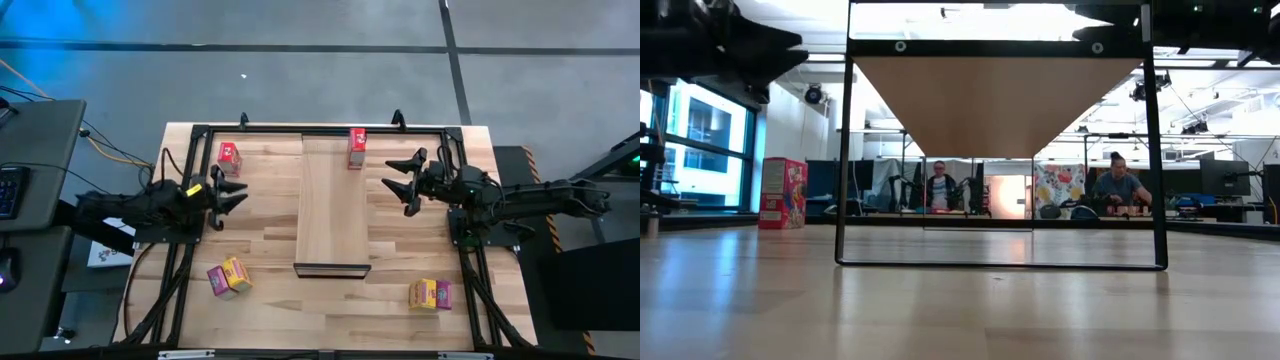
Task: Stack cereal on shelf
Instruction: Put the red cereal box on the shelf aligned with the other red cereal box
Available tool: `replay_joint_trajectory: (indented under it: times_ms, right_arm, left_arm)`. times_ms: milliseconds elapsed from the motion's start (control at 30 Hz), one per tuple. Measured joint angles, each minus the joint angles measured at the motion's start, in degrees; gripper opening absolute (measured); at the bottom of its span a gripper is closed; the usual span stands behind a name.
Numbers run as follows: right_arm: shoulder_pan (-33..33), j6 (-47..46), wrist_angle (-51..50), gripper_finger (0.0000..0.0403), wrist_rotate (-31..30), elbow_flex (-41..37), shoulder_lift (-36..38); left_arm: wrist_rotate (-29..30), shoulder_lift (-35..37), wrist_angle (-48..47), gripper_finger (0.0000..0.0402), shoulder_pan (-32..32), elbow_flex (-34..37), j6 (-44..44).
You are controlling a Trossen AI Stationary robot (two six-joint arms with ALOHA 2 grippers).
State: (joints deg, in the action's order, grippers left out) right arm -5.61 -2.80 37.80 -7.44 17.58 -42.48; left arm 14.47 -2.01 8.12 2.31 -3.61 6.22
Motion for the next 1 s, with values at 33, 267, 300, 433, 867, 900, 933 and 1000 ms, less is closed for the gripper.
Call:
replay_joint_trajectory:
  times_ms: [33, 267, 300, 433, 867, 900, 933, 1000]
  right_arm:
    - [0.0, 0.0, 0.0, 0.0238, 0.0, 0.0, 0.0]
    - [0.0, 0.2, 0.1, 0.0238, -3.2, 0.0, 0.0]
    - [0.0, 0.2, 0.1, 0.0238, -3.7, 0.0, 0.0]
    - [0.0, -0.3, 0.1, 0.0238, -4.2, 0.0, 0.0]
    - [0.0, -1.2, -2.1, 0.0238, -4.2, 0.0, 0.0]
    - [0.0, -1.2, -2.1, 0.0238, -4.2, 0.0, 0.0]
    - [0.0, -1.3, -2.0, 0.0238, -4.2, 0.0, 0.0]
    - [0.0, -1.4, -2.0, 0.0238, -4.2, 0.0, 0.0]
  left_arm:
    - [1.8, -0.8, -1.0, 0.0172, 0.0, -0.9, 0.0]
    - [18.7, -11.9, -13.6, 0.0292, -0.3, -11.0, -0.6]
    - [22.7, -13.9, -16.8, 0.0301, -0.7, -12.8, 0.4]
    - [37.1, -21.0, -30.0, 0.0319, -3.8, -19.9, 10.5]
    - [35.1, -38.4, -44.5, 0.0321, -23.5, -27.9, 28.1]
    - [33.8, -39.5, -44.3, 0.0321, -25.2, -27.9, 28.1]
    - [33.0, -40.4, -44.3, 0.0321, -26.9, -27.9, 28.1]
    - [32.0, -42.0, -44.3, 0.0321, -30.2, -27.9, 28.1]
